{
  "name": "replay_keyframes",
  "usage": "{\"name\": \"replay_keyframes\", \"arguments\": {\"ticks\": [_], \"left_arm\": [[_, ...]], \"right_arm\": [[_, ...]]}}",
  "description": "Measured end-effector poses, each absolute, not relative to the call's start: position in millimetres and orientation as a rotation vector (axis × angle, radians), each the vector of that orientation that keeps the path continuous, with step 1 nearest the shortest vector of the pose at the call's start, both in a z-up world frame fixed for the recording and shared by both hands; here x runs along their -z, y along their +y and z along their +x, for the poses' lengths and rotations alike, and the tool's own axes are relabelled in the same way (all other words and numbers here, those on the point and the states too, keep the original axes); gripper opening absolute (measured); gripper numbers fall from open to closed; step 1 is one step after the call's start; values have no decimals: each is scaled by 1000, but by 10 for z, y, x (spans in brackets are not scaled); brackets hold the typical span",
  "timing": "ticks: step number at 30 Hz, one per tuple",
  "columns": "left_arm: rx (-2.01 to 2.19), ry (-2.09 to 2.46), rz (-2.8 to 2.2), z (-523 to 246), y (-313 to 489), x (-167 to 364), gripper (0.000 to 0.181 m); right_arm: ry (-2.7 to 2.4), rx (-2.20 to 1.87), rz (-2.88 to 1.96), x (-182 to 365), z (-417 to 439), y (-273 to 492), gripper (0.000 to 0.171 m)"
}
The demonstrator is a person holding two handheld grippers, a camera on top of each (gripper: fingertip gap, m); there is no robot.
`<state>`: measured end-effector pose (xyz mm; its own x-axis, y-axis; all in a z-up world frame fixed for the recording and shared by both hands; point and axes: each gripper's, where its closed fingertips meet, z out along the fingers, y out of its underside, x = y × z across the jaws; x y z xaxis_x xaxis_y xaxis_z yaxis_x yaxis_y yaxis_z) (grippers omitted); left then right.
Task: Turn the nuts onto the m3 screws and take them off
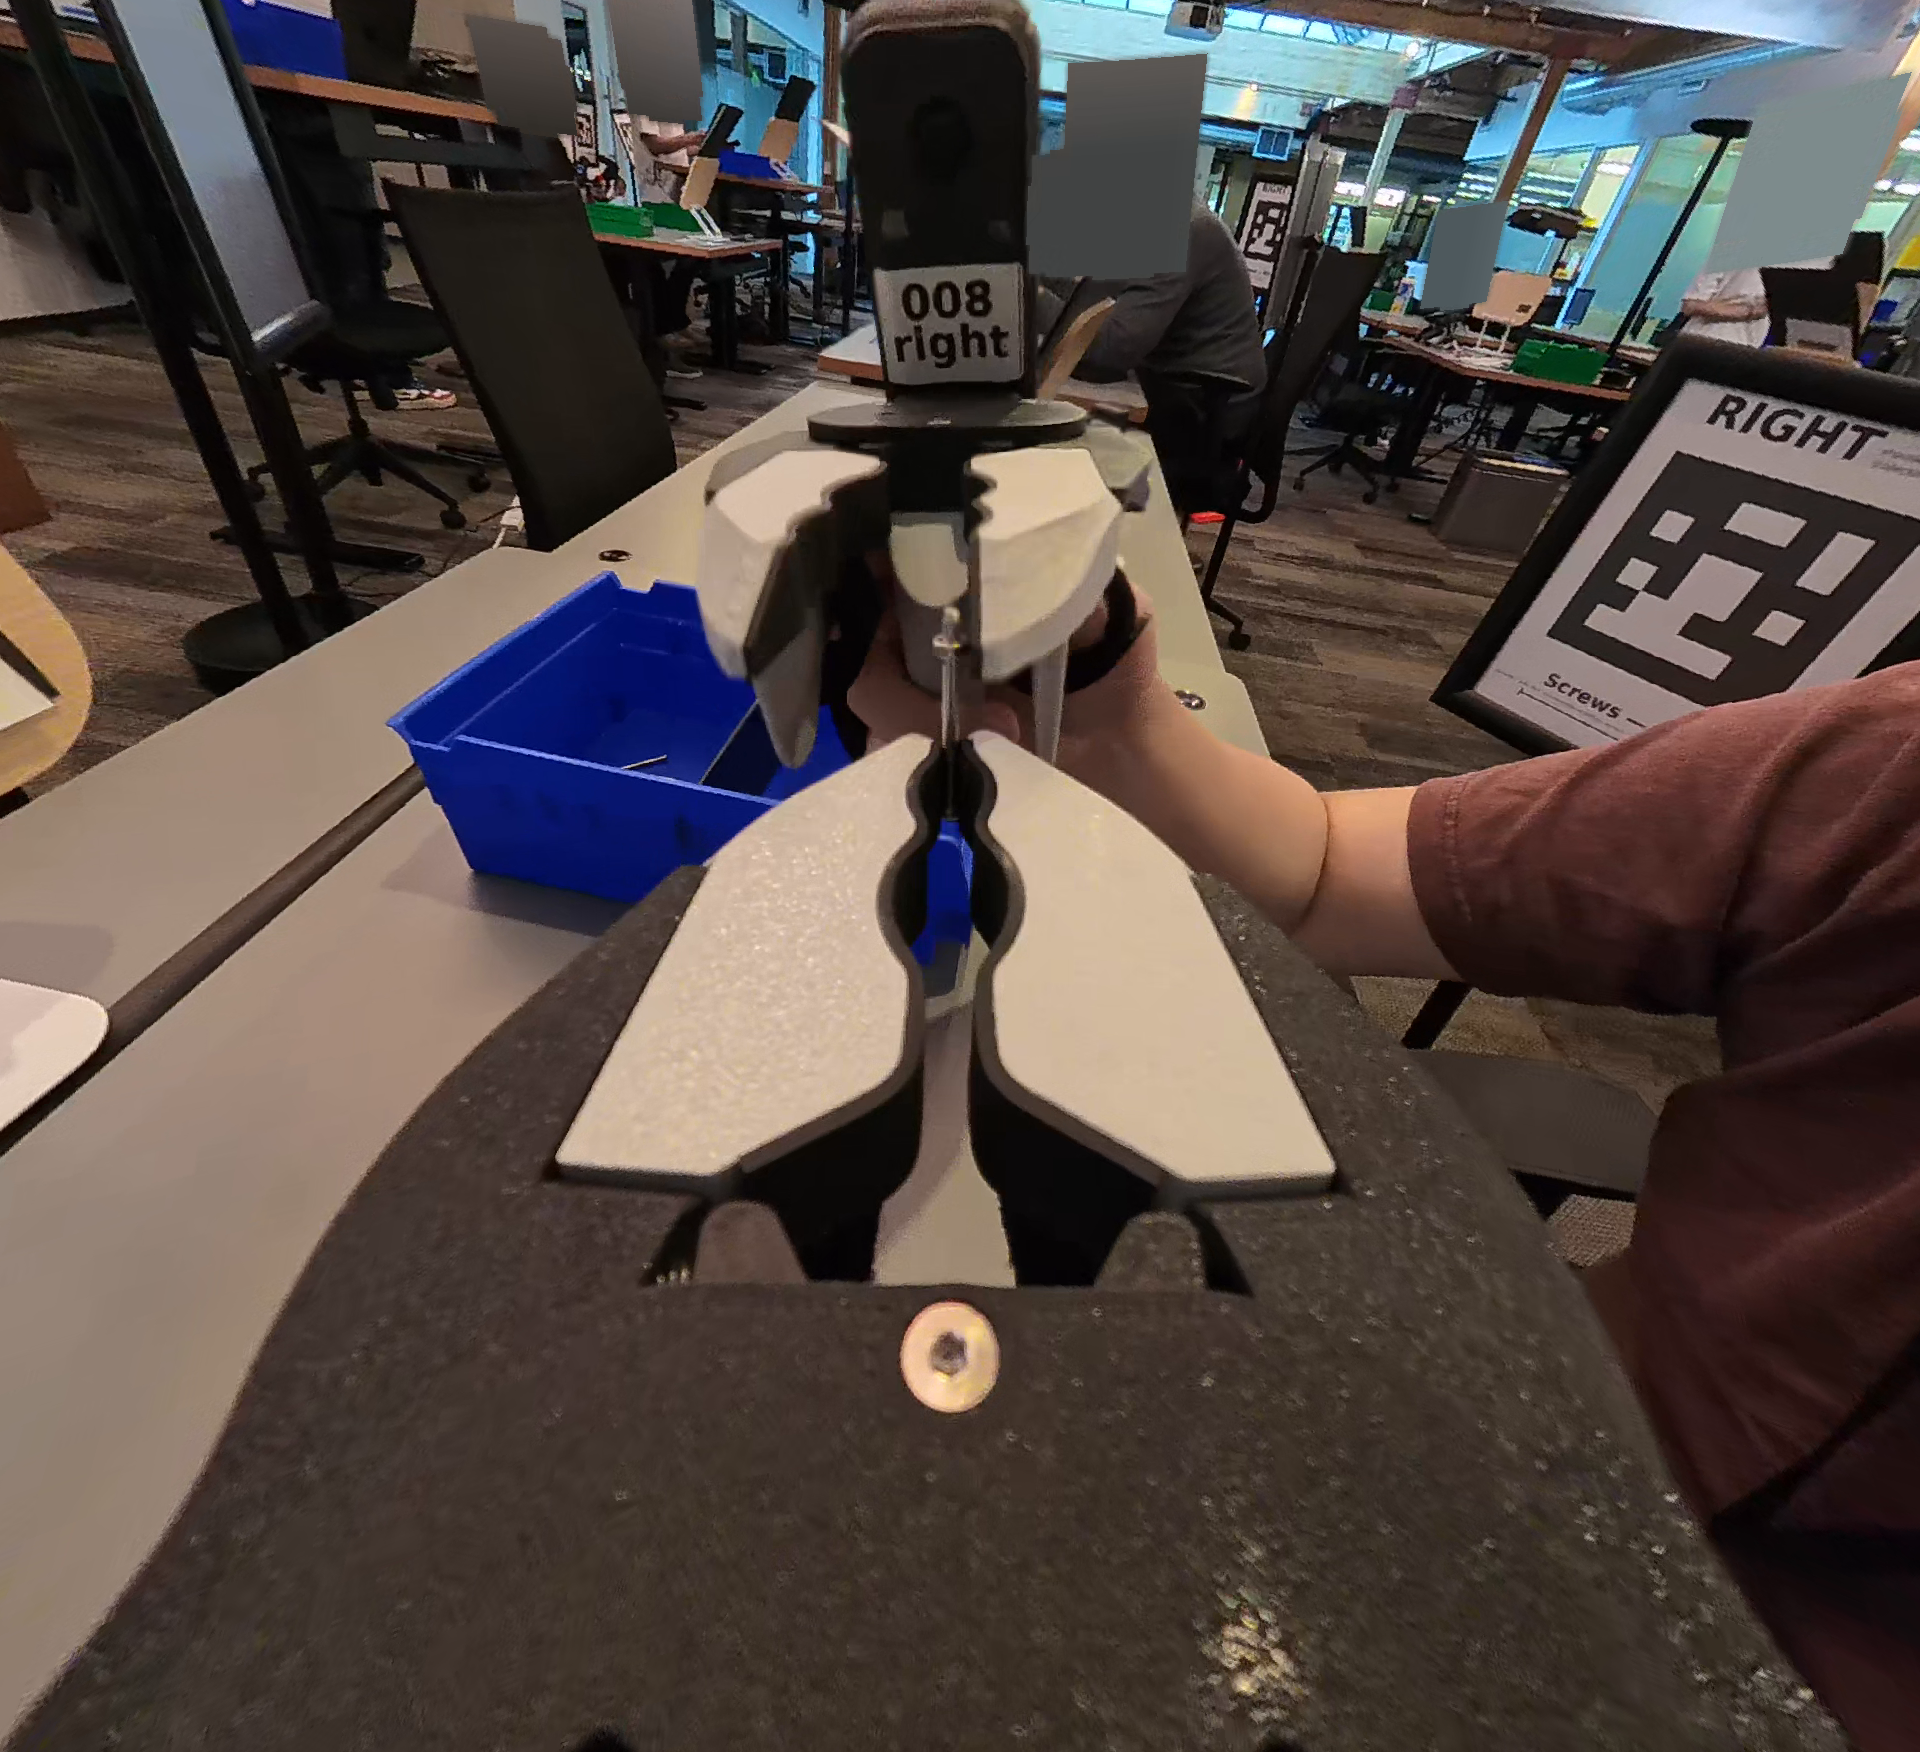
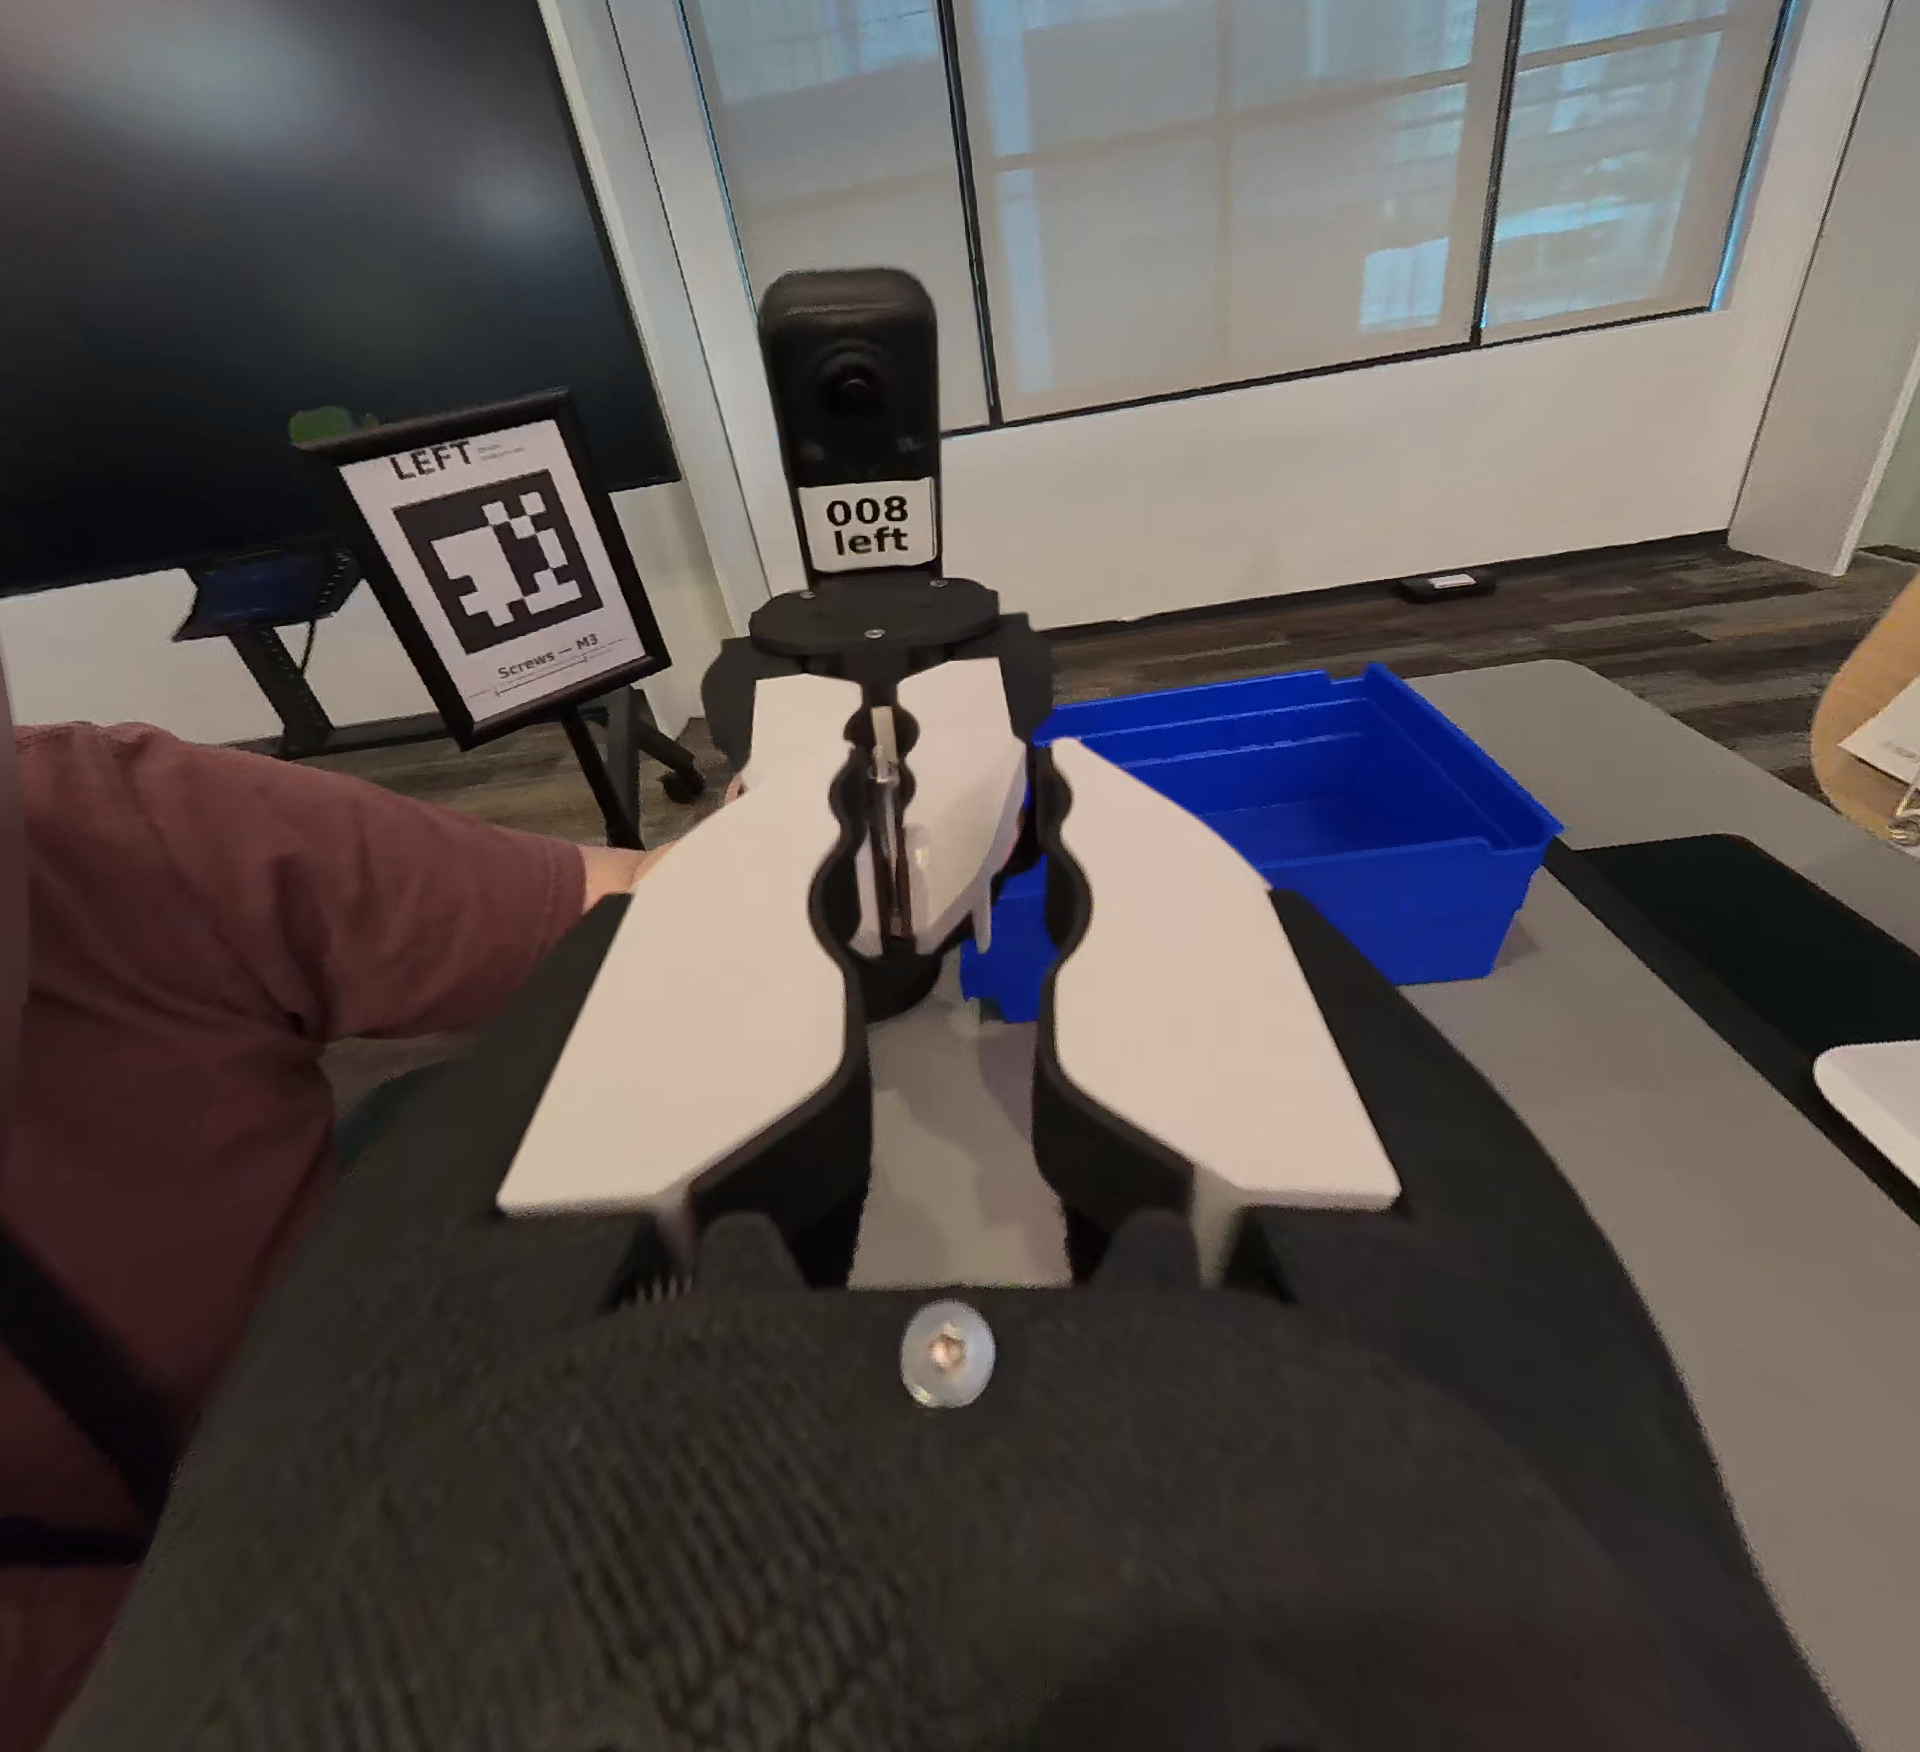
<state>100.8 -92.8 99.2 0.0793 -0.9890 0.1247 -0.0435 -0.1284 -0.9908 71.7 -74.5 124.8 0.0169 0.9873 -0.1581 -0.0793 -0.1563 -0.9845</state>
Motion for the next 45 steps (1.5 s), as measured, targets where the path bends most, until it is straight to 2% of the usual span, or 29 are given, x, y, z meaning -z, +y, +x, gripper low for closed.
{"name": "replay_keyframes", "arguments": {"ticks": [3,25,45], "left_arm": [[1248,1106,-1371,978,-914,-1021,2],[1215,1156,-1338,1028,-1028,-1032,2],[1213,1135,-1326,969,-1016,-1099,2]], "right_arm": [[-997,-1398,-1262,-1339,814,-713,27],[-1117,-1275,-1247,-1232,595,-879,27],[-1091,-1369,-1196,-1330,805,-810,25]]}}
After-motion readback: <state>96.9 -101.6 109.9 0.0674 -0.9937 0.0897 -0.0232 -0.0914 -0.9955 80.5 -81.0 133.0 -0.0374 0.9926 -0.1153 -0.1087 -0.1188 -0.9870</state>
